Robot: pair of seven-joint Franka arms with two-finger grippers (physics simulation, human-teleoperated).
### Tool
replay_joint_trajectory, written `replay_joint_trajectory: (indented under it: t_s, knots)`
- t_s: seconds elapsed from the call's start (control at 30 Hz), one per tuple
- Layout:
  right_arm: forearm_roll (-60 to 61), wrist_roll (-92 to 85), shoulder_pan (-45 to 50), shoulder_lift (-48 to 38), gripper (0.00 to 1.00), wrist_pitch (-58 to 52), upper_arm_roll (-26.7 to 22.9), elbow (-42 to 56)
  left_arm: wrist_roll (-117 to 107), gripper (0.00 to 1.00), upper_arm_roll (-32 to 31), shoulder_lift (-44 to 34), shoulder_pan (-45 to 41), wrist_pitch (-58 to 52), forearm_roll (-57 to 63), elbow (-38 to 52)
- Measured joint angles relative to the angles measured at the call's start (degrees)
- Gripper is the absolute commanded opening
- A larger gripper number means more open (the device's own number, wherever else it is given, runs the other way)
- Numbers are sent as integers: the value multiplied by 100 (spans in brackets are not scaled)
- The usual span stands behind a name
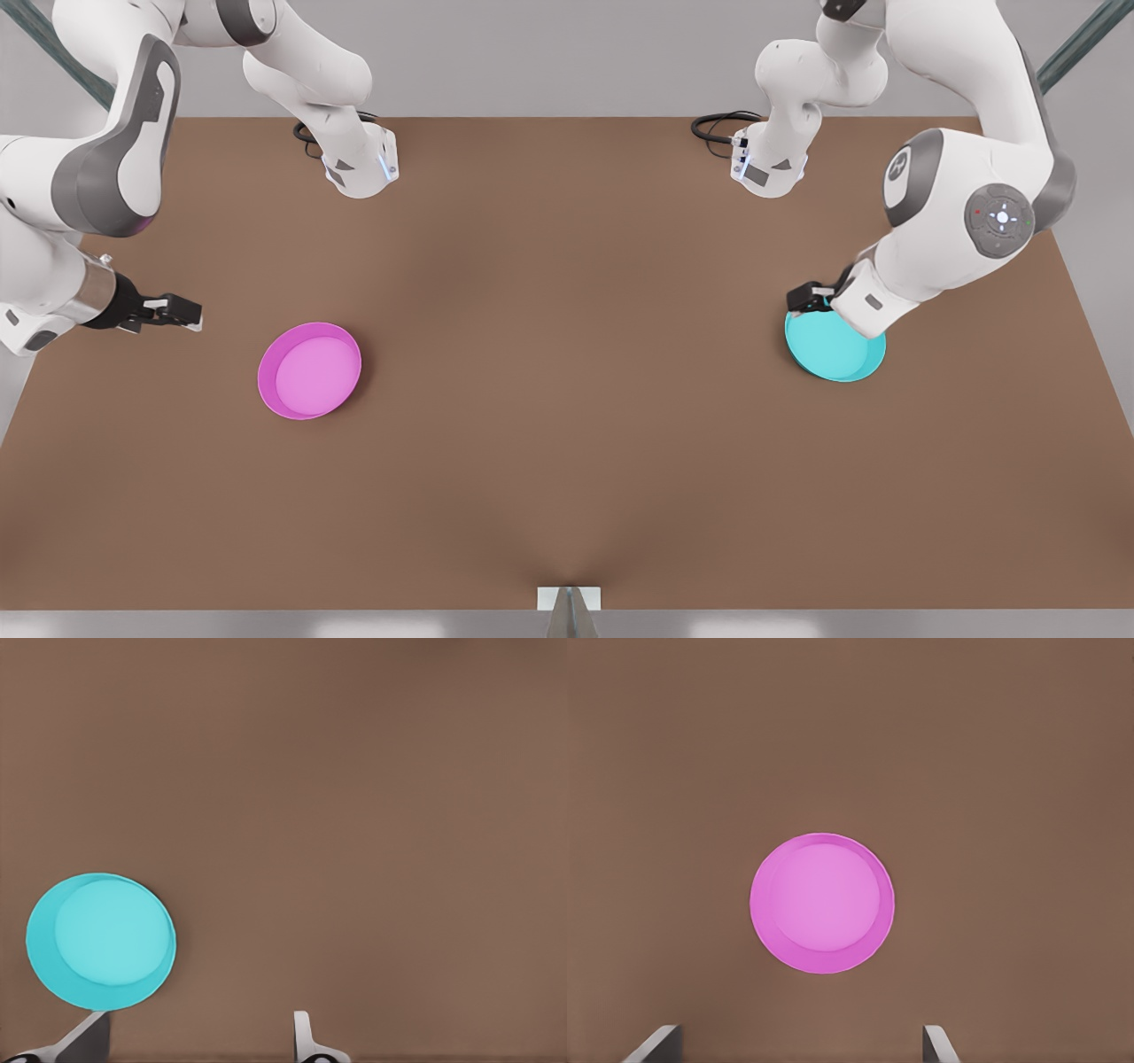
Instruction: Flip the blue plate over with the left arm, and stack the pink plate on top of the blue plate with the right arm
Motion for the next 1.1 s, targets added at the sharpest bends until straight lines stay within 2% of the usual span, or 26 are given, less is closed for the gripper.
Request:
replay_joint_trajectory:
  t_s: [0.1, 0.17, 0.2, 0.27, 0.33, 0.4, 0.43, 0.5, 0.6, 0.73, 1.1]
  knots:
    - [-17, 4, 19, 56, 100, 25, 0, 13, -6, 100, 0, 113, 70, -322, -5, -87]
    - [-9, 14, 24, 57, 100, 26, 0, 13, -51, 100, -217, 827, -74, -449, -32, -79]
    - [-9, 14, 27, 57, 100, 26, 0, 13, 111, 100, -249, 1067, 231, -478, -90, -89]
    - [-16, 31, 40, 81, 100, 26, 7, 12, 1794, 100, -253, 1440, 1127, -333, -310, -270]
    - [-9, 47, 50, 92, 100, 27, 8, 13, 1895, 100, -337, 1308, 1587, 597, -446, -1230]
    - [-9, 49, 37, 92, 100, 18, 5, 4, 2132, 100, -338, 834, 1853, 1989, -528, -2680]
    - [-9, 49, 46, 83, 100, 17, 4, 4, 2332, 100, -313, 660, 2007, 2329, -555, -3187]
    - [0, 49, 13, 83, 100, 1, 9, 12, 2890, 100, -307, 633, 2500, 2409, -591, -3494]
    - [0, 31, 6, 83, 100, -9, 9, 13, 3909, 99, -307, 711, 3086, 2347, -597, -3562]
    - [9, 2, 14, 143, 100, 24, 9, 10, 4243, 99, -299, 938, 3420, 2429, -578, -3629]
    - [-1, -10, 6, 188, 100, 44, 9, 21, 4474, 99, -264, 1576, 3696, 2985, -415, -3474]
